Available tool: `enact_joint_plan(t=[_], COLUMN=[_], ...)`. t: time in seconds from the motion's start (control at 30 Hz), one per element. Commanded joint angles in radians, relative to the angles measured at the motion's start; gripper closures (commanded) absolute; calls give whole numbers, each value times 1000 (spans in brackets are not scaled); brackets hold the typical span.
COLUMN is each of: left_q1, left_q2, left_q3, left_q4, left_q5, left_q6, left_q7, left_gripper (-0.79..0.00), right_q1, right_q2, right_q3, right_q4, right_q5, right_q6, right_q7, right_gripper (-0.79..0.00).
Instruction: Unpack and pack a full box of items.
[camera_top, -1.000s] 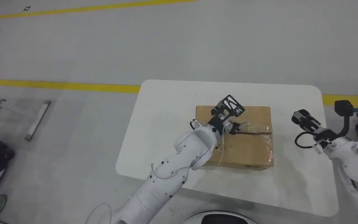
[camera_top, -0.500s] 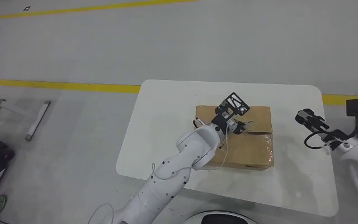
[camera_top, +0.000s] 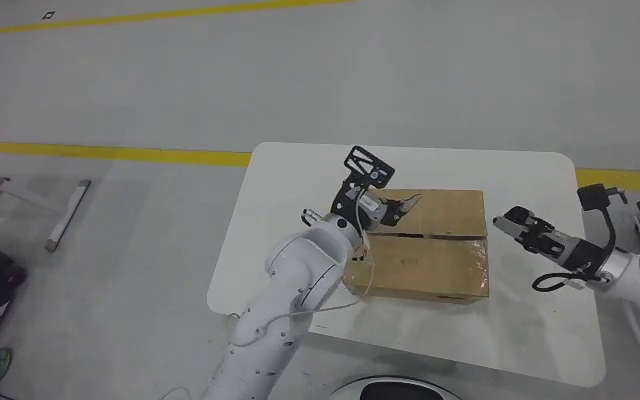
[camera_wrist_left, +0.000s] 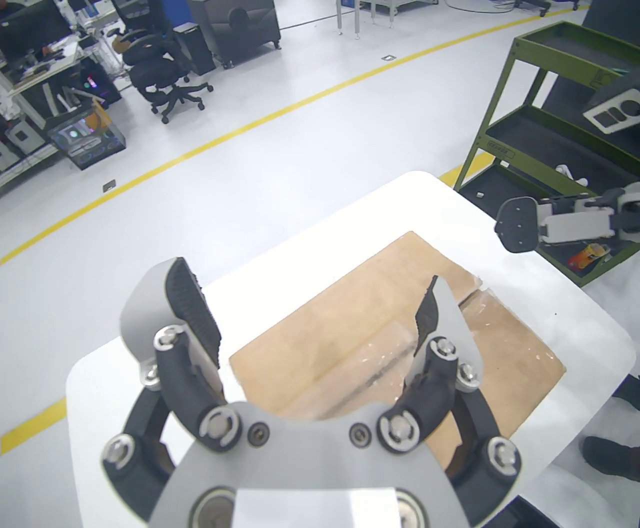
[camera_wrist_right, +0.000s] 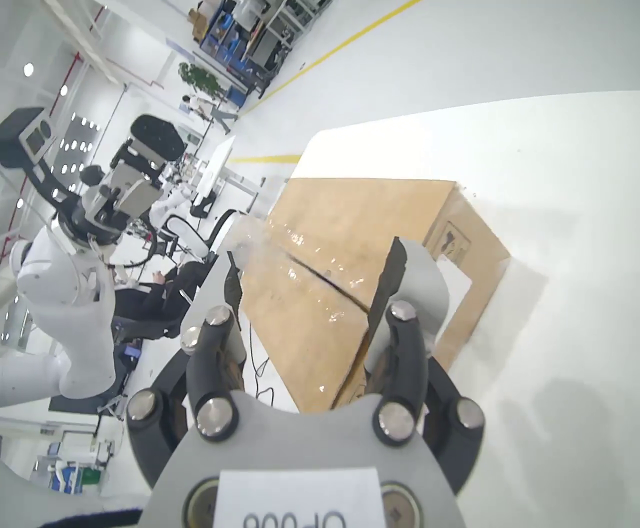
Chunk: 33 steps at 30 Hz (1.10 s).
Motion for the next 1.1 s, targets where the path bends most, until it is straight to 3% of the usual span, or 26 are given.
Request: enact_joint_plan(t=[0.0, 0.03, 0.13, 0.27, 0.33, 0.37, 0.4, 0.6, 0.77, 1.07], left_q1=[35, 54, 111, 192, 223, 240, 252, 303, 306, 306], left_q2=[10, 14, 28, 40, 45, 46, 48, 58, 59, 59], left_q3=[-56, -88, -164, -239, -262, -279, -292, -310, -311, -311], left_q4=[-27, -39, -80, -121, -139, -144, -152, -154, -154, -154], left_q5=[-16, -28, -35, -74, -94, -126, -142, -93, -93, -93], left_q6=[-8, 3, 7, 15, 1, 18, 23, 8, 10, 10], left_q7=[-49, -69, -115, -166, -190, -196, -202, -183, -180, -180], left_gripper=[-785, -785, -785, -785, -785, -785, -785, -785, -785, -785], right_q1=[-4, -6, -18, -36, -43, -46, -48, -49, -49, -76], right_q2=[1, 2, 1, 1, 1, 1, 1, 0, 0, -7], right_q3=[-12, -19, -51, -94, -109, -115, -119, -124, -124, -201], right_q4=[-26, -46, -99, -155, -171, -175, -176, -176, -176, -222], right_q5=[-42, -87, -194, -329, -382, -400, -412, -420, -420, -677], right_q6=[-16, -28, -47, -76, -88, -92, -92, -88, -88, -17], right_q7=[-5, -10, -37, -76, -96, -104, -113, -125, -125, -262], right_gripper=[-419, -391, -453, -468, -566, -702, -785, -785, -785, -785])
